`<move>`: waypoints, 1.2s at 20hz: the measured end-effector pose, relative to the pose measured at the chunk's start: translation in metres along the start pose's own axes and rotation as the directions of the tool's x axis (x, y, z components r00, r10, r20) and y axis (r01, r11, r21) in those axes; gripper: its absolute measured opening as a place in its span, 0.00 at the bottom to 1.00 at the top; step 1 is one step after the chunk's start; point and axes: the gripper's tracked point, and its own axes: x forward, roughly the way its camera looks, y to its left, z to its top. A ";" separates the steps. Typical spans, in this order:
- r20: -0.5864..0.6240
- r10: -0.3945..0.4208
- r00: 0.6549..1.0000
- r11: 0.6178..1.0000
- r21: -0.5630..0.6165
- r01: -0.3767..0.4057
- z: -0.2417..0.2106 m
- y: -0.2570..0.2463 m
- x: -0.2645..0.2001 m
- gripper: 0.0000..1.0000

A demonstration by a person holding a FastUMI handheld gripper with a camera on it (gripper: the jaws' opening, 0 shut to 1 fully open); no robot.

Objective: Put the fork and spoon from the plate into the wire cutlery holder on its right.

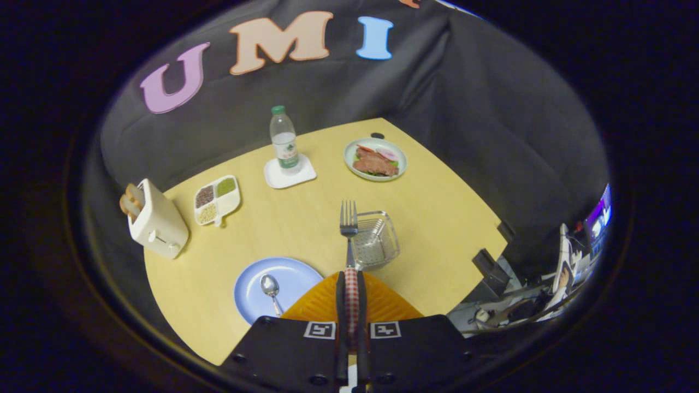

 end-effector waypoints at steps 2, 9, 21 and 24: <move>-0.112 -0.028 0.993 0.999 0.022 0.031 -0.002 -0.009 0.011 0.09; -0.462 -0.002 0.887 0.998 0.049 0.027 -0.012 -0.014 0.059 0.09; -0.633 0.034 0.773 0.999 -0.001 -0.044 0.001 -0.020 0.124 0.10; -0.641 0.021 0.767 0.997 -0.041 -0.061 -0.001 -0.018 0.132 0.12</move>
